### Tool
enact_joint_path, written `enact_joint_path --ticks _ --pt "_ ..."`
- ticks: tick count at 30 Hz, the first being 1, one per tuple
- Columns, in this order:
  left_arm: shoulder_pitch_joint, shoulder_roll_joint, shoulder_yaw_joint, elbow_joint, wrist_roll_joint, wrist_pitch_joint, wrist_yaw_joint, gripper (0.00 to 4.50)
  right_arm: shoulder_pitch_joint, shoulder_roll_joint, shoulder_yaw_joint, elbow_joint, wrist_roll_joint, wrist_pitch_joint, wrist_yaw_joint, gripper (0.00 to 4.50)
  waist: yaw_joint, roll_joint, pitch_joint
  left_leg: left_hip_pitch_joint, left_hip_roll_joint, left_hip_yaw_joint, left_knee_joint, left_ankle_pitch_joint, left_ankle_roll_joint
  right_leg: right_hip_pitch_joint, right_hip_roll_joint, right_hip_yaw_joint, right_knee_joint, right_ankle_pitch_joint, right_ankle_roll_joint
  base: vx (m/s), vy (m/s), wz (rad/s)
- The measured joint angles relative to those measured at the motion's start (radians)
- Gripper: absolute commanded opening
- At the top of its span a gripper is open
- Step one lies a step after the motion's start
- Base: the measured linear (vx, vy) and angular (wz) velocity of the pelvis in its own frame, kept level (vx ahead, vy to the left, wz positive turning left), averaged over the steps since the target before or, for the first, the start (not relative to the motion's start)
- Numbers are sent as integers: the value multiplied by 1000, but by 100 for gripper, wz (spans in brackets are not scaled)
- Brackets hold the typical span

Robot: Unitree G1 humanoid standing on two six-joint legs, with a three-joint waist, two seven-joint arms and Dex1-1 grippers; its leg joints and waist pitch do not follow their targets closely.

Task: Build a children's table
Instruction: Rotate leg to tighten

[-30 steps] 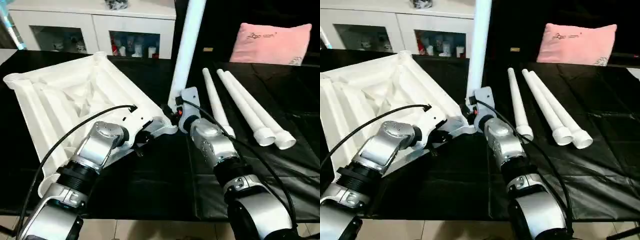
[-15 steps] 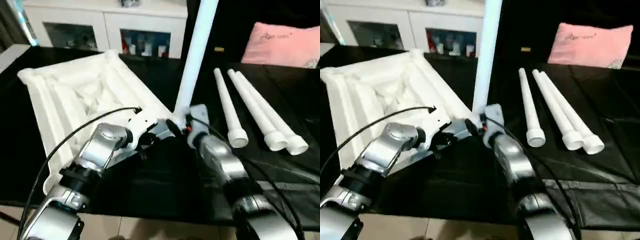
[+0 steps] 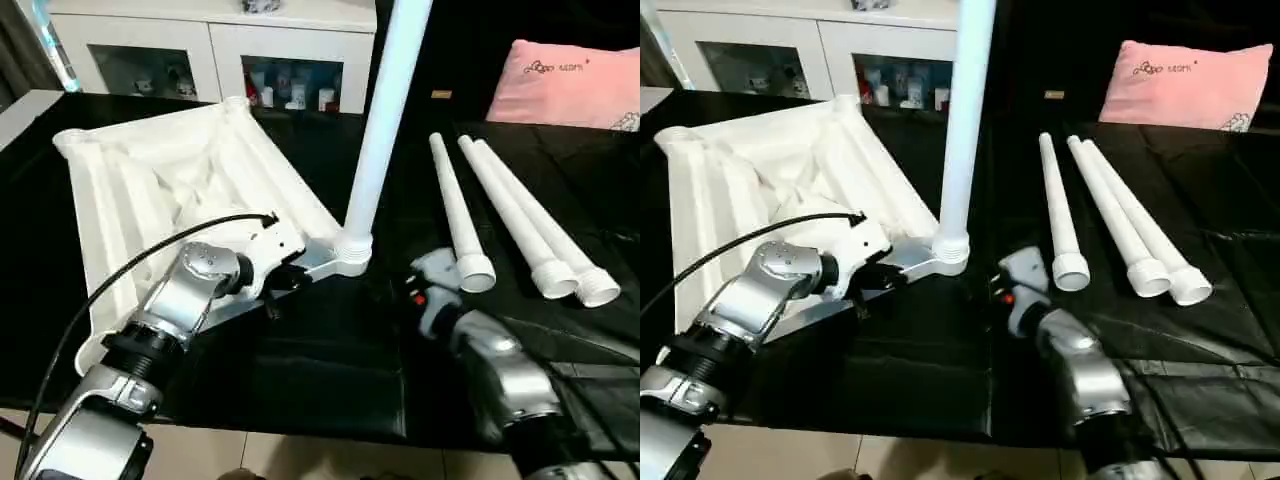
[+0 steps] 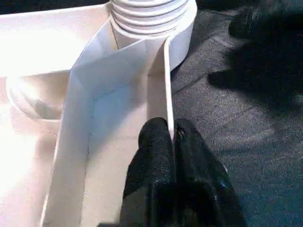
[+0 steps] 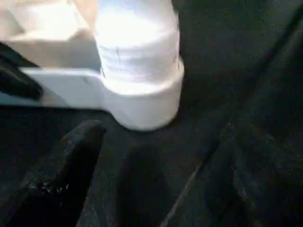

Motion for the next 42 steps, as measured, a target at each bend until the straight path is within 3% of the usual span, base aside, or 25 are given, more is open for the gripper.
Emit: enact_joint_path --ticks 13,20,26,42 --pt "-4 58 -22 53 -12 -157 -149 0 17 -193 6 -125 70 48 277 448 16 0 0 -1 0 0 4 0 1 1 -1 0 0 0 0 0 0 0" --pt "-4 79 -43 68 -21 -236 -252 0 -43 -248 19 -127 120 93 441 448 35 0 0 -1 0 0 6 2 6 1 -1 0 2 0 0 0 0 0" --pt "-12 88 -66 73 -25 -273 -331 0 -124 -258 46 -59 129 88 528 448 41 -1 0 -2 0 0 9 2 7 1 -1 0 4 0 0 0 0 0" --pt "-34 86 -75 111 -32 -291 -394 0 -193 -257 142 45 95 60 714 448 44 -2 0 -3 1 0 12 2 7 0 -1 -1 7 0 0 0 0 0"
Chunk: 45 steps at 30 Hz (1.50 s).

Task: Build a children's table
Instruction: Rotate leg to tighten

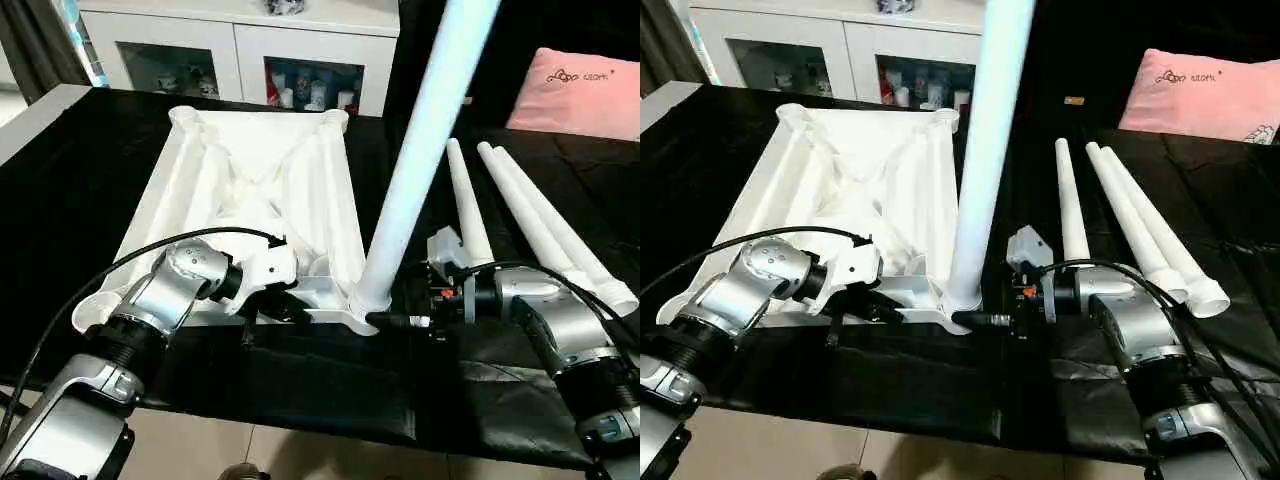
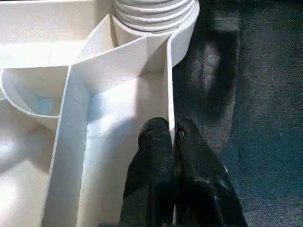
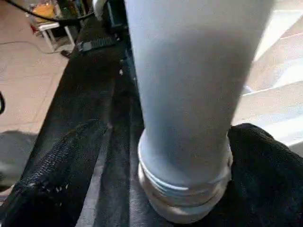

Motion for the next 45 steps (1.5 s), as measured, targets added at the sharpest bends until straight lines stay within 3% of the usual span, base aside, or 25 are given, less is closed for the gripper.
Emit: enact_joint_path --ticks 12,17,22,30,37,45 --pt "-5 -2 0 8 0 0 -19 0 -56 38 1 106 -25 -40 -7 431 6 0 0 0 1 0 1 0 0 0 0 -1 1 0 0 0 0 0" --pt "-5 -2 0 8 1 0 -21 0 -67 43 1 144 -32 -55 10 367 7 0 0 0 1 0 2 0 0 0 0 -1 2 0 0 0 0 0" --pt "-5 -3 0 8 1 0 -21 0 -67 48 3 145 -32 -55 21 346 7 0 0 0 1 0 2 0 0 0 0 -1 2 0 0 0 0 0" --pt "-5 -5 -1 8 3 0 -21 0 -67 49 4 145 -35 -54 30 277 9 0 0 0 1 0 3 0 0 0 0 -1 3 0 0 0 0 0" --pt "-5 -7 0 8 3 4 -21 0 -62 48 2 138 -36 -51 31 267 10 0 0 0 1 0 3 0 0 0 0 -1 3 0 0 0 0 0" --pt "-5 -31 12 24 3 31 1 0 6 74 -36 81 -27 -24 -43 267 14 1 -1 3 1 0 5 0 0 2 0 0 6 0 0 0 0 0"
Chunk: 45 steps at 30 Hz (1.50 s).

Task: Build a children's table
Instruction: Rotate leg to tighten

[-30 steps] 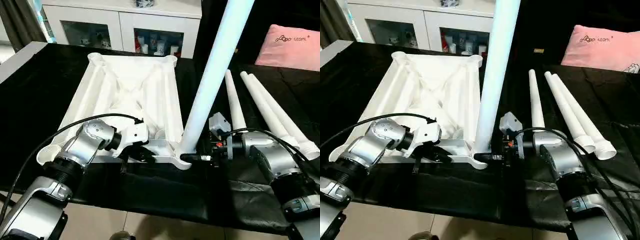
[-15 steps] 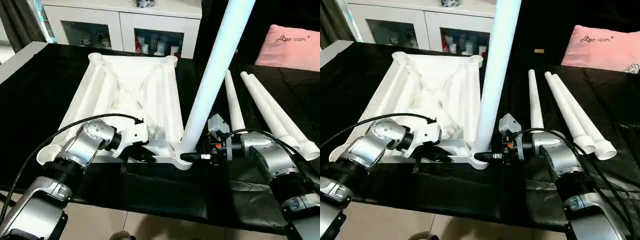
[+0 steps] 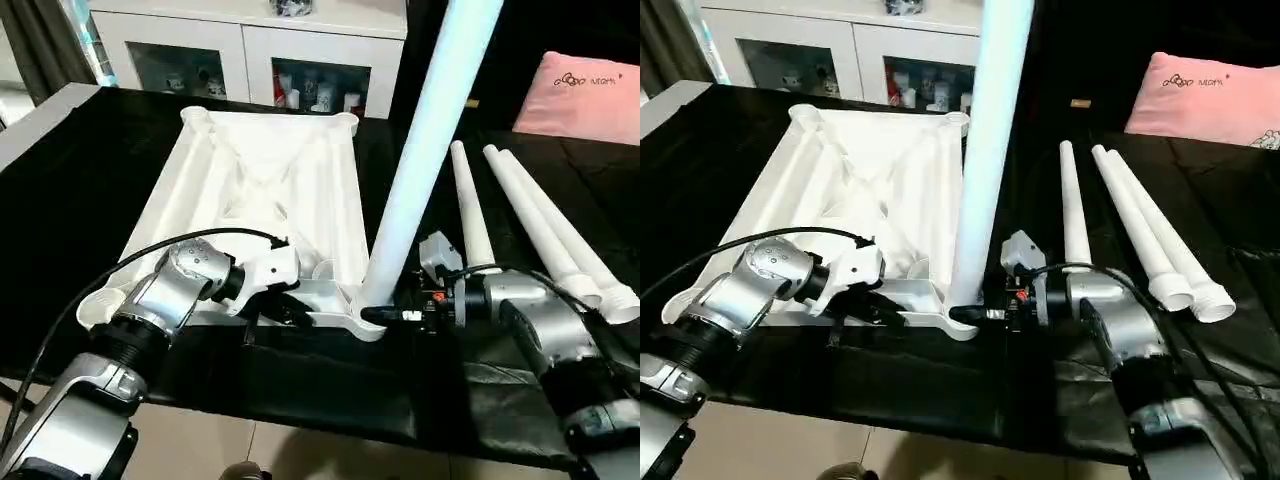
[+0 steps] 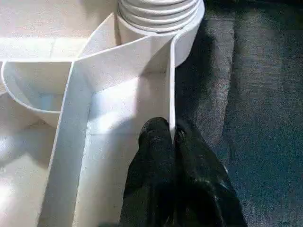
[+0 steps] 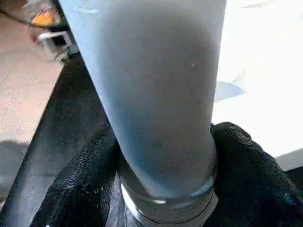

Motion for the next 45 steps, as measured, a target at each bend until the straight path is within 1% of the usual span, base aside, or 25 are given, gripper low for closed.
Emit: enact_joint_path --ticks 2,4,7,9,10,12,14,15,17,19,20,22,23,24,29,32,35,38,40,43,45 --pt "-3 -13 15 18 1 19 34 0 8 21 -16 -2 1 13 -60 267 -5 0 0 2 0 0 2 -1 -4 1 0 0 3 1 -1 0 0 0" --pt "-16 -47 25 46 3 52 95 0 17 42 -38 -3 -3 18 -140 267 -10 0 0 4 0 0 3 0 -3 3 -1 0 2 2 -3 0 0 0" --pt "-26 -101 47 70 7 106 187 0 23 69 -68 -7 -25 20 -273 267 -22 0 0 6 0 0 3 1 -3 6 -1 1 0 1 -1 0 0 0" --pt "-35 -148 72 88 8 169 272 0 20 114 -94 3 -53 19 -396 267 -31 -1 0 12 0 0 3 1 -3 11 -1 1 -2 1 -1 0 0 0" --pt "-45 -166 80 97 10 197 311 0 9 139 -105 15 -65 20 -455 267 -38 -1 0 14 -1 0 3 1 -3 12 -1 1 -2 1 -1 0 0 0" --pt "-55 -207 112 102 13 262 416 0 -41 213 -135 83 -86 21 -610 266 -58 -2 0 15 -1 0 2 1 -3 12 -1 0 -4 1 -1 0 0 0" --pt "-61 -245 144 102 13 315 506 0 -100 279 -153 157 -96 19 -765 266 -74 -1 0 12 -1 -1 1 1 -3 11 -1 -1 -7 1 -1 0 0 0" --pt "-65 -258 154 102 13 333 539 0 -125 304 -167 184 -95 18 -822 266 -79 -1 0 12 -1 -1 1 1 -3 11 -1 -2 -8 1 -1 0 0 0" --pt "-72 -280 175 102 13 357 600 0 -174 357 -202 248 -86 16 -933 266 -84 -1 0 12 -1 -1 0 0 -3 10 -1 -1 -10 3 0 0 0 0" --pt "-79 -287 182 102 12 365 617 0 -194 369 -211 264 -78 15 -971 266 -80 -1 0 12 -2 -1 -3 0 -3 7 -1 -1 -11 10 -6 57 -4 3" --pt "-82 -287 188 102 12 367 624 0 -211 386 -232 282 -66 15 -994 266 -77 -1 0 10 -2 -1 -5 0 -2 5 -1 -1 -11 11 -6 58 -12 3" --pt "-88 -286 192 102 11 367 628 0 -222 396 -250 291 -46 15 -1008 266 -72 -2 0 7 -2 -1 -8 2 1 1 -1 -2 -11 10 -6 0 0 0" --pt "-90 -286 197 102 11 367 630 0 -228 399 -258 296 -36 16 -1008 266 -70 -1 0 1 -1 -1 -9 2 2 -3 -1 -3 -11 10 -6 0 0 0" --pt "-90 -284 199 102 11 367 630 0 -230 403 -265 298 -35 16 -1008 266 -69 -1 0 0 -1 -1 -9 2 2 -3 -1 -4 -11 10 -6 0 0 0" --pt "-89 -277 199 101 11 370 628 0 -245 414 -283 324 -34 13 -1007 266 -73 -2 0 1 1 -1 -8 2 1 -3 0 -5 -9 10 -6 0 0 0" --pt "-68 -266 199 62 11 384 621 0 -263 414 -282 352 -38 8 -991 266 -80 -4 0 1 1 0 -9 1 -1 -3 0 -5 -10 10 -6 0 0 0" --pt "-62 -260 198 47 11 390 614 0 -272 406 -275 363 -46 8 -972 266 -82 -5 1 0 2 0 -9 1 -1 -4 0 -5 -10 10 -6 0 0 0" --pt "-61 -247 186 38 11 389 600 0 -276 381 -238 366 -66 8 -934 266 -81 -6 1 0 3 0 -9 2 0 -5 1 -6 -10 10 -6 0 0 0" --pt "-60 -229 168 34 16 373 579 0 -277 356 -199 363 -97 8 -892 266 -81 -7 1 0 4 0 -9 2 0 -5 1 -6 -10 10 -6 0 0 0" --pt "-55 -203 149 30 23 343 546 0 -282 329 -174 361 -122 14 -835 266 -79 -8 1 0 4 0 -9 2 -1 -5 1 -6 -10 10 -6 0 0 0" --pt "-46 -177 135 17 26 326 514 0 -289 293 -154 358 -127 33 -766 266 -76 -11 2 1 4 0 -8 1 -1 -5 1 -7 -10 10 -6 0 0 0"
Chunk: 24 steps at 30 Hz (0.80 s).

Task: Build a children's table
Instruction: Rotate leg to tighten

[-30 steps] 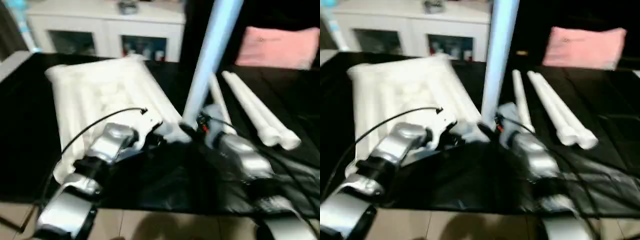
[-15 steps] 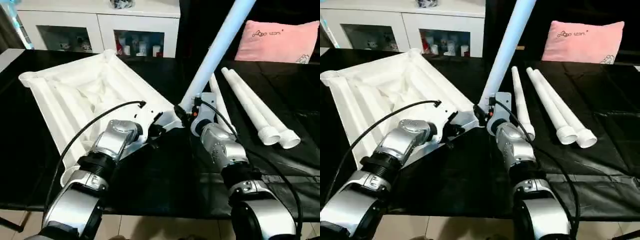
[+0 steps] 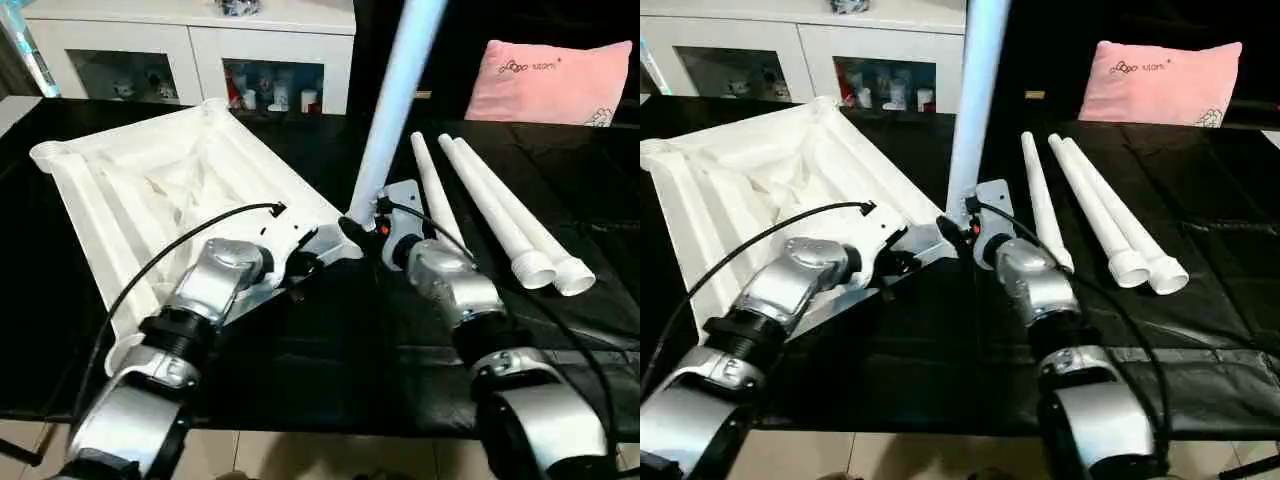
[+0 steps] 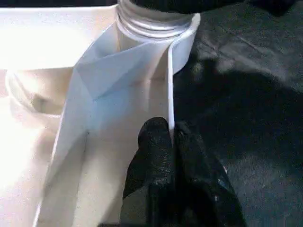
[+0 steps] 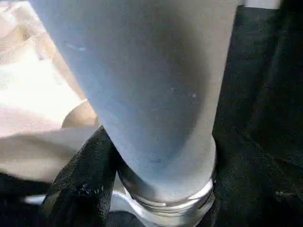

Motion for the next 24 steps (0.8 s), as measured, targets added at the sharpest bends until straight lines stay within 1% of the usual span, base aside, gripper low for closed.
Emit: enact_joint_path --ticks 2,4,8,14,18,24 --pt "17 35 -18 -30 1 -26 -58 0 -19 -58 34 0 0 35 134 266 4 -4 2 0 0 -1 1 0 0 0 0 -1 0 0 0 0 0 0" --pt "23 50 -28 -43 3 -35 -83 0 -21 -73 39 1 0 50 193 266 7 -10 2 -1 1 -1 2 0 0 0 0 -2 0 0 0 0 0 0" --pt "28 89 -51 -52 -3 -65 -169 0 -25 -133 78 7 0 61 367 266 25 -19 0 -1 2 -1 3 0 0 0 -1 -3 0 0 0 0 0 0" --pt "29 147 -87 -56 -17 -114 -308 0 -23 -197 129 19 -2 45 594 266 53 -22 -1 -1 4 0 5 -1 -2 2 -1 -6 0 0 0 0 0 0" --pt "30 182 -106 -70 -20 -131 -375 0 -21 -209 156 16 -5 26 676 266 58 -23 -1 -1 6 1 5 -1 -3 2 -1 -8 0 0 0 0 0 0" --pt "35 206 -120 -74 -33 -150 -442 0 6 -229 183 -19 -4 2 765 266 66 -23 -2 -1 7 1 6 -1 -4 4 -2 -9 0 0 -1 0 0 0"
